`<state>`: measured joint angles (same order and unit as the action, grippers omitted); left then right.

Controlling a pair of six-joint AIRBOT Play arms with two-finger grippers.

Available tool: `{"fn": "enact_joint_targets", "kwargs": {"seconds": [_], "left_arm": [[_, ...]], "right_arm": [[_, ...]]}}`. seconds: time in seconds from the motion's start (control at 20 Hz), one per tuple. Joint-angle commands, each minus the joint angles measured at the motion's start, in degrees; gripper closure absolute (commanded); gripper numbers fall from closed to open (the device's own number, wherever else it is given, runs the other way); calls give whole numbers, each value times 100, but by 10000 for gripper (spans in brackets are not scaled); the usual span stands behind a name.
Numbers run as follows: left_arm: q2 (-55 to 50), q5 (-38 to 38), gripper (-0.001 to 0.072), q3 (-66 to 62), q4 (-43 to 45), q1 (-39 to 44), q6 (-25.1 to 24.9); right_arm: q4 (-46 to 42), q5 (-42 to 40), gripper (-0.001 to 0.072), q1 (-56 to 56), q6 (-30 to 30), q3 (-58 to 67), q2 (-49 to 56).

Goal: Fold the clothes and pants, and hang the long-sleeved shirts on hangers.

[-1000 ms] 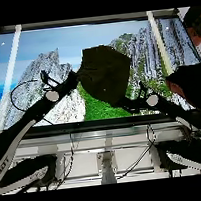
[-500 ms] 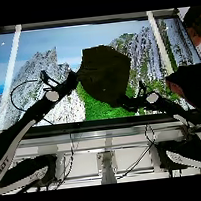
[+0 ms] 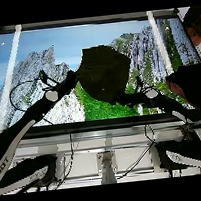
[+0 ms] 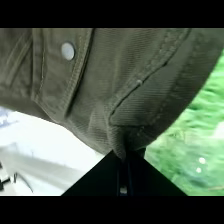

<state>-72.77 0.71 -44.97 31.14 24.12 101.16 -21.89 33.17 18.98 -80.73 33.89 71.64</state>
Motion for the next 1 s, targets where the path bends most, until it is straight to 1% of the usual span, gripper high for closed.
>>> {"fn": "enact_joint_targets", "kwargs": {"seconds": [0.0, 0.1, 0.2, 0.35, 0.45, 0.5, 0.65, 0.8, 0.95], "left_arm": [[251, 706, 687, -109, 815, -109, -2], [586, 726, 687, -308, 1670, -184, 0], [901, 754, 687, -424, 1891, -166, -2], [1187, 811, 687, -610, 1904, -57, 0], [1220, 850, 687, -756, 1904, 203, 0], [1217, 1003, 687, -800, 1904, 374, 0], [1220, 1751, 687, -826, 1945, 780, -2], [1220, 1768, 688, -863, 1947, 975, -4], [1187, 1746, 689, -861, 1943, 1010, -2]], "right_arm": [[-315, 656, 696, -4, 55, 170, -238], [-588, 1172, 696, -140, 28, 278, -647], [-909, 1816, 697, -529, 20, 645, -1062], [-1438, 2677, 698, -1316, -149, 1832, -1239], [-1523, 2865, 698, -1609, -153, 2691, -1154], [-1589, 2914, 698, -1681, -153, 3123, -1086], [-1784, 3174, 698, -1718, -168, 4483, -704], [-1797, 3331, 698, -1718, -205, 5759, -155], [-1801, 3410, 698, -1720, -295, 6653, 339]]}}
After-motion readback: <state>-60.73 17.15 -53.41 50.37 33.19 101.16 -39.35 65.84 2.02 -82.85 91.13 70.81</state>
